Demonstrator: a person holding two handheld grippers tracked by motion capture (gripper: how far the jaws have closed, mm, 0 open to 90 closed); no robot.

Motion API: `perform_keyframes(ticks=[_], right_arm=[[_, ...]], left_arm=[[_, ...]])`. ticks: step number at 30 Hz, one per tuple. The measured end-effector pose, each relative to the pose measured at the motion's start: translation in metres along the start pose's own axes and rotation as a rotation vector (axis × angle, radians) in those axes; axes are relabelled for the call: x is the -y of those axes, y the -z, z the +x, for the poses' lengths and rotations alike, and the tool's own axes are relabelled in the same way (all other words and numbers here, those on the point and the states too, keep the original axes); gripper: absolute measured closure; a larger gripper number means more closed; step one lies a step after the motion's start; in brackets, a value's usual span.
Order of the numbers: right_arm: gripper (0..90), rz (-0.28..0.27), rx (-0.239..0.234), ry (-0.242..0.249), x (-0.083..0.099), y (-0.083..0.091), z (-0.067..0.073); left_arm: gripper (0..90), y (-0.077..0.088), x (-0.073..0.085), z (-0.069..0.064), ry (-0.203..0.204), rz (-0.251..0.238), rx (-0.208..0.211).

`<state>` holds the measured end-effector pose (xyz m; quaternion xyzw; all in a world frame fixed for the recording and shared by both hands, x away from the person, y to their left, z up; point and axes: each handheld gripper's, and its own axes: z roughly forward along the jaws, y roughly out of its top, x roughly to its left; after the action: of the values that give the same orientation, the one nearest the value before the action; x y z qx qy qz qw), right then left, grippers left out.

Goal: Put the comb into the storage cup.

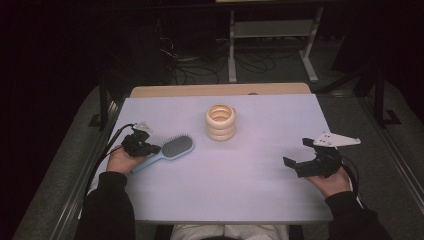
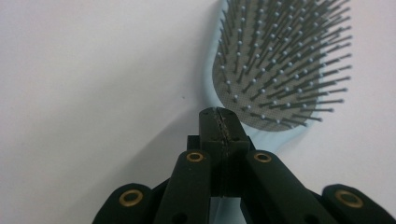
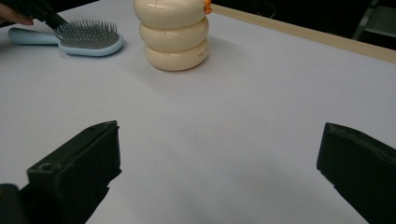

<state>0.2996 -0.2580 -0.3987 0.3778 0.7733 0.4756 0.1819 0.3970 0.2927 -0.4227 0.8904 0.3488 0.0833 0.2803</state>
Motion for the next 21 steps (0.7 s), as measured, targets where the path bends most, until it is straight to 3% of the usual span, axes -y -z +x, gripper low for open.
perform_keyframes(ticks=[11, 21], right_arm=[[0.0, -0.001, 0.006, 0.001, 0.000, 0.001, 0.000], [0.0, 0.000, 0.006, 0.003, 0.000, 0.001, 0.000]], left_arm=[[90.0, 0.012, 0.003, -0.014, -0.033, 0.024, -0.005], [90.0, 0.021, 0.006, -0.017, -0.050, 0.069, -0.022]])
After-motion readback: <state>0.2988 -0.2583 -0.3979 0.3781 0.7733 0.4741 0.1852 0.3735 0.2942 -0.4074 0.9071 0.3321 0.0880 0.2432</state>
